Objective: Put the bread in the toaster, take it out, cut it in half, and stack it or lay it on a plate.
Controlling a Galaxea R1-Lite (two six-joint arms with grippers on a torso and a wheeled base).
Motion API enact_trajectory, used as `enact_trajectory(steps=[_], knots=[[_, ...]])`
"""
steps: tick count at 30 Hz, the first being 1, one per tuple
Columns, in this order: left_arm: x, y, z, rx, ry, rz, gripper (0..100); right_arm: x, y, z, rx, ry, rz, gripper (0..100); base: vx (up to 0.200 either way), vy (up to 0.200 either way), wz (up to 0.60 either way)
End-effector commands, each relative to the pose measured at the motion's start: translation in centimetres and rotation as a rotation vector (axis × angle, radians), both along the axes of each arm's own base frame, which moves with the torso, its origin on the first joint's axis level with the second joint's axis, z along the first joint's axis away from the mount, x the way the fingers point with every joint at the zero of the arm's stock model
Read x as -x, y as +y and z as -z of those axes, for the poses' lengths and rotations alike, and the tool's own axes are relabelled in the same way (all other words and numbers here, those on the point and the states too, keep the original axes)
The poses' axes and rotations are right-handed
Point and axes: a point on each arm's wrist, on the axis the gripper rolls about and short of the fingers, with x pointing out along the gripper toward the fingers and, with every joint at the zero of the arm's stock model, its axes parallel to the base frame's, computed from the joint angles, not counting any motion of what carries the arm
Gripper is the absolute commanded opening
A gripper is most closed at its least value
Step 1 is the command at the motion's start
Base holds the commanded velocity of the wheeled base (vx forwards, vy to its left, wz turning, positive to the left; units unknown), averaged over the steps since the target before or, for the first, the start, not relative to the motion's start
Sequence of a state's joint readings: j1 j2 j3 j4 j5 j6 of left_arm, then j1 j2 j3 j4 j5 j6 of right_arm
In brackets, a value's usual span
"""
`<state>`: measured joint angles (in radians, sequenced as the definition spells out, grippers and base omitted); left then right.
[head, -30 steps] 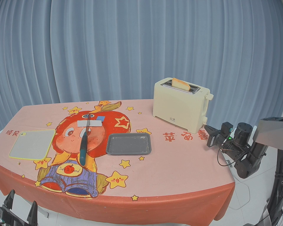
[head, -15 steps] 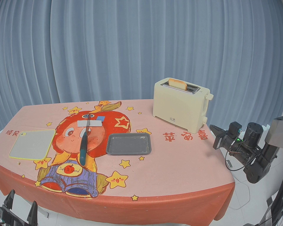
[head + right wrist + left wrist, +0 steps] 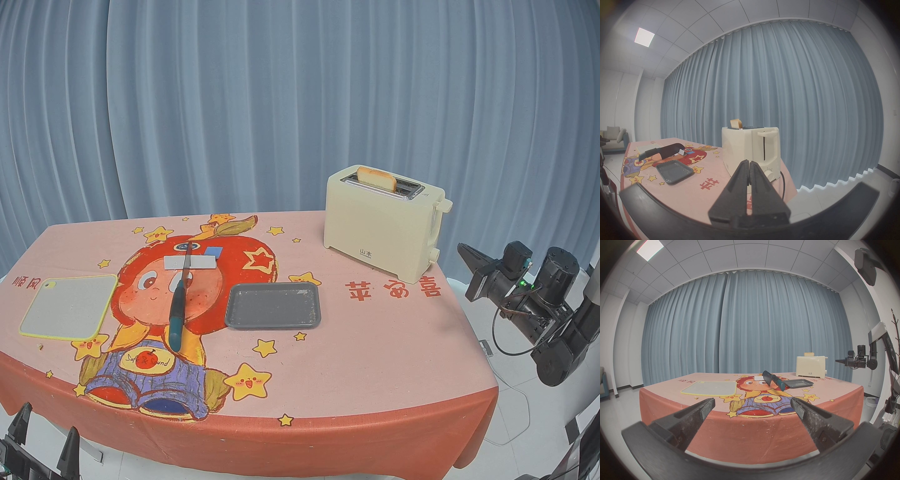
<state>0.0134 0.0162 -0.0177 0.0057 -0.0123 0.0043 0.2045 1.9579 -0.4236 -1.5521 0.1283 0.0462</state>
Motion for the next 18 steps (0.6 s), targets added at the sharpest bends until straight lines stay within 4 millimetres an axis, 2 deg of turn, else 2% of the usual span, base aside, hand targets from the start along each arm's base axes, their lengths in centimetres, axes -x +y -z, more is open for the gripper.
enact_trajectory(steps=[1, 18], knots=[[-0.01, 0.00, 0.53, 0.000, 0.002, 0.000, 100, 0.28, 0.02, -0.69, -0.003, -0.024, -0.002, 0, 0.000, 0.000, 0.00], [-0.01, 0.00, 0.53, 0.000, 0.002, 0.000, 100, 0.76, 0.42, -0.47, 0.010, -0.014, -0.020, 0, 0.000, 0.000, 0.00]])
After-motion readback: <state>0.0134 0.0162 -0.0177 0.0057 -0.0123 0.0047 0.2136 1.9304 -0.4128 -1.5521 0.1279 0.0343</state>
